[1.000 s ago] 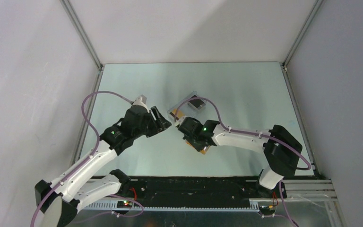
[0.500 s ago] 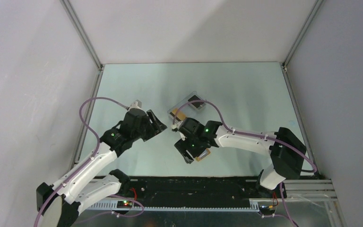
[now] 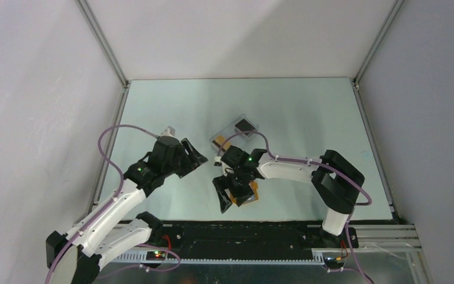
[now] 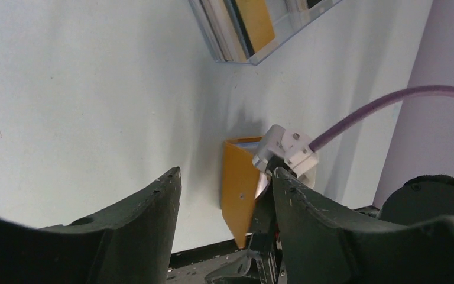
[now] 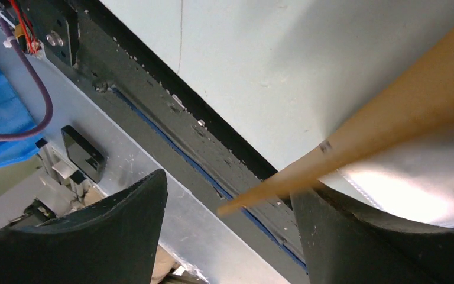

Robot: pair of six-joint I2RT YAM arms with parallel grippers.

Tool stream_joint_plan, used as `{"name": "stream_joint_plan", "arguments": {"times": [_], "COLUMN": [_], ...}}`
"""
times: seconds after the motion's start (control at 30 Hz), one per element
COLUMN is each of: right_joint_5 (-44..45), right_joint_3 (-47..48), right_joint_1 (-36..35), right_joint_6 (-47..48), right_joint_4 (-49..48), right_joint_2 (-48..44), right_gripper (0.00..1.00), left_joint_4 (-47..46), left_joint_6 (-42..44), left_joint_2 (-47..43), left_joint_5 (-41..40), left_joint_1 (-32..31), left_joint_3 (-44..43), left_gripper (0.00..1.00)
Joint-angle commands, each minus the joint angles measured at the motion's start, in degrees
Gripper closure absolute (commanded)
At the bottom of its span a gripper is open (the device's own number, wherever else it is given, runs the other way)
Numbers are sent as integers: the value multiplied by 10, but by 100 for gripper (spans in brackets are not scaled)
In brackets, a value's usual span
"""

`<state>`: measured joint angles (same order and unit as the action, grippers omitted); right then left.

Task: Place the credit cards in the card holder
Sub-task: Open the card holder at the center of the board.

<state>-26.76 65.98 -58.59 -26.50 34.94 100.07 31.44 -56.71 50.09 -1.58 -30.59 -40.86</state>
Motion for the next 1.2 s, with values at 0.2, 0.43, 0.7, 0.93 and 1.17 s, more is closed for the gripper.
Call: {"name": "stream_joint_plan", "arguments": {"times": [0.2,0.43,0.7,0.93,1.17], "right_joint_5": [-20,-20,74,33,-32], "right_joint_3": [29,57,57,4,-69], "right_joint_1": [19,18,48,124,251], "right_joint_6": [-68,-58,-5,12,-16], "right_joint_4": [-45,-32,60,40,-3], "right_joint_2": [49,58,-73,-153,-195], "right_gripper": [19,18,9,8,14], "left_joint_4": [-3,-5,-6,-6,-6], "left_joint_6": [-11,-5,4,23,37], "left_joint_2": [26,39,43,70,173], "left_joint_5": [44,47,39,48,81], "left_joint_1": [1,-19,-19,-20,-74], "left_joint_3": [28,7,11,-7,-78], "left_gripper": [42,49,46,45,39]}}
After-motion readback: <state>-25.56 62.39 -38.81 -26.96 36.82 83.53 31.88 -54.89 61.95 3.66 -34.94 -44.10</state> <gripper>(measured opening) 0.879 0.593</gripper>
